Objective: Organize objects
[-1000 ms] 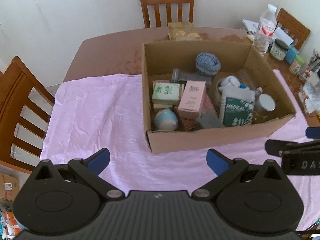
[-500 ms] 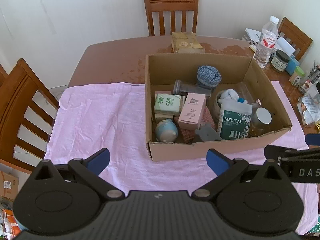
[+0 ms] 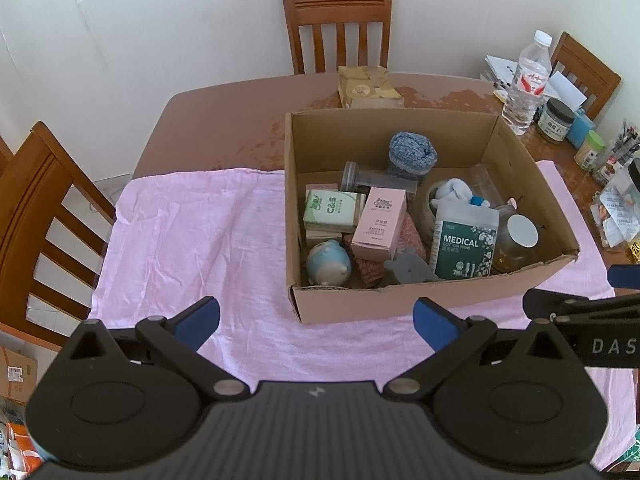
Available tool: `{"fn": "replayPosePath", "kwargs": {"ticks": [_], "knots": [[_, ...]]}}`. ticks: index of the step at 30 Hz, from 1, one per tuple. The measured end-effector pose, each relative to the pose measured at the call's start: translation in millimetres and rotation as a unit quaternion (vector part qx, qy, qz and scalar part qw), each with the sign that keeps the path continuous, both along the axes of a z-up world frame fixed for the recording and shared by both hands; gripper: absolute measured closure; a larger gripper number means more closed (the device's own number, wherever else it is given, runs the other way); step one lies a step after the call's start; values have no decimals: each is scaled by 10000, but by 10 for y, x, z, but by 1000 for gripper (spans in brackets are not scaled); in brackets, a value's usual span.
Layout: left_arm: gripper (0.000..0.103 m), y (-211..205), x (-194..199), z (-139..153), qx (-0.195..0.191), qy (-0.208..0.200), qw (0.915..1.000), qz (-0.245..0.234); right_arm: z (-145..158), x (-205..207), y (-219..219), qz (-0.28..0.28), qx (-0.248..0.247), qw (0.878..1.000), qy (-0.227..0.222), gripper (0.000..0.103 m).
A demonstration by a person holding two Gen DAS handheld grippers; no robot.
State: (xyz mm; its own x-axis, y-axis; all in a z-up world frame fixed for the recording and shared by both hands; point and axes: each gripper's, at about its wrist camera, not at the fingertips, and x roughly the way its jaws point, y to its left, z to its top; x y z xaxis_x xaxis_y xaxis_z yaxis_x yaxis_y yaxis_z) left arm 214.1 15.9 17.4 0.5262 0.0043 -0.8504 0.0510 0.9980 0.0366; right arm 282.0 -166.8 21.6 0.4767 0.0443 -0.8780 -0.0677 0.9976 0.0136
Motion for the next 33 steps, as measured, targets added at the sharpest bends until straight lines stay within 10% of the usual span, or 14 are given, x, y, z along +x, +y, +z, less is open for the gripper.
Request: {"fn": "replayPosePath", "kwargs": {"ticks": [33], "knots": [[1,-39,-24,40,-4,-25,10000,-75,68,-43,-45,-67,13,10000,-58,0]]}}
